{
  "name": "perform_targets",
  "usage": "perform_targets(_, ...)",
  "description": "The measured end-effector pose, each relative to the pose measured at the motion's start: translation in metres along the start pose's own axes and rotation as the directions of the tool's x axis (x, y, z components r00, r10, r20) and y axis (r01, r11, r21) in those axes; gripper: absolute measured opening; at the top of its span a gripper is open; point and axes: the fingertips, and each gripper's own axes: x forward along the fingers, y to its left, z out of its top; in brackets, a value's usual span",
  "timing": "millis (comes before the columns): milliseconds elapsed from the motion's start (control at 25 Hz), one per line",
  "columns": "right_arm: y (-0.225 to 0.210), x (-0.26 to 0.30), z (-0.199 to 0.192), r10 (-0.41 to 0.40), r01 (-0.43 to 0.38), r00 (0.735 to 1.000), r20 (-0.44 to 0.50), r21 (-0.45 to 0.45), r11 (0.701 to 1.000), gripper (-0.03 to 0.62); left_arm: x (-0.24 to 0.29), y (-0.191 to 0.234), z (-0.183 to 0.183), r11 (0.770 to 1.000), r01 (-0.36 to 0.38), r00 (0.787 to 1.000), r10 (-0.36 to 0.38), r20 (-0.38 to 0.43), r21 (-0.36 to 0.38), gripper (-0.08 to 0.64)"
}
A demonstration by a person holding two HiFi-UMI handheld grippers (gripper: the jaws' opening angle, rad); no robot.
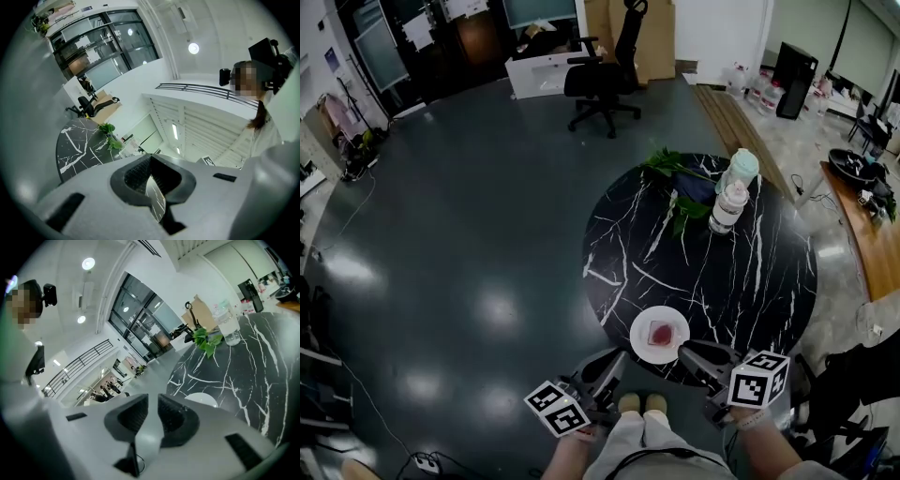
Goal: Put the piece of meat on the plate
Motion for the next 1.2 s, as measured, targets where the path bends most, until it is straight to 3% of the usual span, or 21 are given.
perform_targets(280, 0.019, -0.017, 0.007, 0.027, -0.025, 0.999, 0.03, -0.059, 0.998, 0.014, 0.006, -0.017, 0.007, 0.999, 0.025, 1.0, -0.025, 0.001, 0.022, 0.009)
perform_targets(640, 0.028, -0.024, 0.017, 0.026, -0.019, 0.998, 0.05, -0.128, 0.992, 0.012, 0.021, -0.029, 0.012, 0.997, 0.062, 0.998, -0.062, -0.001, 0.037, 0.009)
perform_targets(1200, 0.017, -0.029, 0.016, 0.016, -0.01, 0.998, 0.061, -0.103, 0.995, 0.012, 0.021, -0.025, 0.016, 0.999, 0.041, 0.999, -0.041, 0.011, 0.035, 0.009)
